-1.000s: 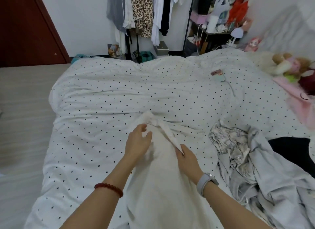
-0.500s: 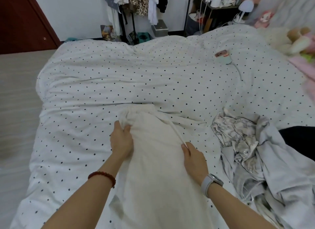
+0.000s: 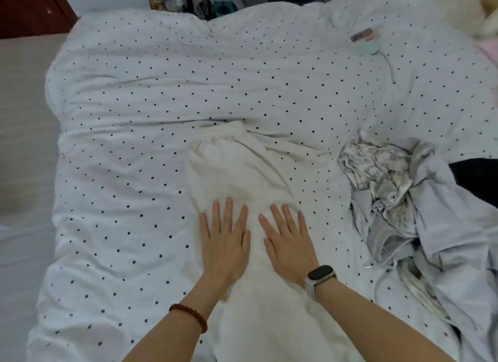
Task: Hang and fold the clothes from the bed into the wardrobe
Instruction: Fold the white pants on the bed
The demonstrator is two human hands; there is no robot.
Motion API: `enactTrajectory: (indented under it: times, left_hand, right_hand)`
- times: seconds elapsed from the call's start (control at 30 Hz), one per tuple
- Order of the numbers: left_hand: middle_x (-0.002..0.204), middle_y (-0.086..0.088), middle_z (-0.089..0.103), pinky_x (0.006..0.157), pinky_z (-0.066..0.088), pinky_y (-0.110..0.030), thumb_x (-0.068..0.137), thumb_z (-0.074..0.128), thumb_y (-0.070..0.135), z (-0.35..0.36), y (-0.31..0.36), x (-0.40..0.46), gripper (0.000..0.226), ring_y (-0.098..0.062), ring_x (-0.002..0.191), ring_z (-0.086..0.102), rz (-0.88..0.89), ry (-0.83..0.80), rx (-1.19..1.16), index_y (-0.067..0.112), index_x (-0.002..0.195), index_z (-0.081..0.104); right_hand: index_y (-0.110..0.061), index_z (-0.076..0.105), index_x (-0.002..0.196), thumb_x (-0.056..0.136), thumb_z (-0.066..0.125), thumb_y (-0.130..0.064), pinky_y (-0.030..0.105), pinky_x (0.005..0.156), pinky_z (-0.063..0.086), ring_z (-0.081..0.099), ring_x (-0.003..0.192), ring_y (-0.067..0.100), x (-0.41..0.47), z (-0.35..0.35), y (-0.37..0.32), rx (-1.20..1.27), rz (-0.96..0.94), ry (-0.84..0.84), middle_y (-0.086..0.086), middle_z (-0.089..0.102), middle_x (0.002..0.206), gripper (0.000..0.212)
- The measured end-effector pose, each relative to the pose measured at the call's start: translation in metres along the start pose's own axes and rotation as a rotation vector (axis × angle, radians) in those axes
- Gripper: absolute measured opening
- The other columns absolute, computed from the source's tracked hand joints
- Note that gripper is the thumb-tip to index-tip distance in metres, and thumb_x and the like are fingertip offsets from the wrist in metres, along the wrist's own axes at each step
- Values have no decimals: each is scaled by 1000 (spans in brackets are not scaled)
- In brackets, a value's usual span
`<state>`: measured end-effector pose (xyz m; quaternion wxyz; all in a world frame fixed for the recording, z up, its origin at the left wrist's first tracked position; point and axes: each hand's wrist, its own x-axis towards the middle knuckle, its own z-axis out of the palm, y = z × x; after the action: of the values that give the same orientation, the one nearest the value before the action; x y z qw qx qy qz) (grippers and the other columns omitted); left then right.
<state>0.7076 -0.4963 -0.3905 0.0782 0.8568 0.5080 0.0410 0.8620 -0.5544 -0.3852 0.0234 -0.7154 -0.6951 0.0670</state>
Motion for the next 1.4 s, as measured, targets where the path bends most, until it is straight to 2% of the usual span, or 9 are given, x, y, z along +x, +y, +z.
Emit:
enactTrajectory:
  times: [0.23, 0.37, 0.57, 0.7, 0.8, 0.97, 1.13, 1.3, 1.4]
  left_hand:
    - [154, -13, 20, 114, 3, -54, 94, 29, 46, 28, 20, -84, 57, -33, 143, 10, -54, -45, -46, 23, 146, 26]
    - [155, -14, 12, 115, -1, -51, 93, 30, 46, 35, 40, -149, 61, -31, 144, 4, -118, -109, -108, 21, 148, 21]
    - [157, -9, -5, 115, 2, -27, 96, 44, 32, 18, 63, -223, 71, -21, 144, -1, -471, -84, -555, 12, 149, 2]
    - [130, -7, 47, 98, 43, -35, 90, 53, 13, 2, 82, -257, 51, -23, 117, 48, -785, 50, -905, 8, 137, 36]
    - [104, -2, 56, 75, 42, -29, 91, 54, 16, -3, 111, -285, 33, -21, 91, 55, -996, 42, -985, 8, 121, 43]
    - [93, 1, 55, 64, 40, -27, 91, 57, 21, 21, 145, -340, 20, -15, 79, 52, -990, 7, -1048, 11, 106, 48]
    - [69, -2, 48, 57, 36, -29, 80, 59, 35, 38, 162, -384, 28, -19, 66, 45, -977, -16, -1107, 9, 75, 49]
    - [95, 2, 66, 72, 47, -24, 95, 51, 21, 24, 167, -407, 14, -11, 85, 61, -920, 93, -1391, 12, 101, 61]
    - [103, 0, 68, 84, 49, -33, 95, 51, 25, 31, 161, -428, 15, -16, 94, 63, -954, -27, -1468, 18, 100, 63]
  right_hand:
    - [-29, 21, 146, 96, 18, -44, 61, 106, 17, 14, 141, 26, -72, 27, -10, 110, 217, -102, 9, 25, 153, 52]
    - [-36, -15, 141, 85, -2, -52, 45, 116, 3, -19, 140, 9, -152, 46, -10, 257, 340, -236, -7, -20, 151, 61]
    - [-13, 22, 146, 95, 48, -21, 17, 106, 15, 28, 137, 24, -260, 53, -10, 664, 691, -141, 8, 29, 149, 57]
    - [-11, 36, 133, 92, 52, -17, 37, 90, 47, 55, 105, 28, -296, 44, -5, 918, 952, -215, 12, 53, 124, 44]
    - [-8, 39, 124, 91, 50, -12, 34, 74, 47, 54, 83, 23, -320, 45, -4, 948, 955, -283, 11, 58, 104, 35]
    - [-16, 35, 116, 88, 44, 1, 18, 53, 39, 52, 72, 11, -344, 45, -3, 1115, 868, -108, -2, 52, 92, 34]
    - [-14, 39, 102, 87, 43, 3, 17, 51, 37, 49, 69, 15, -381, 45, 10, 1132, 796, -173, -1, 49, 79, 23]
    - [-7, 46, 99, 86, 40, 9, 7, 46, 36, 46, 66, 12, -403, 39, 20, 1247, 735, -156, 3, 50, 78, 21]
    - [-9, 51, 97, 88, 38, 6, 11, 49, 37, 48, 68, 13, -415, 37, 26, 1253, 715, -292, -1, 52, 77, 22]
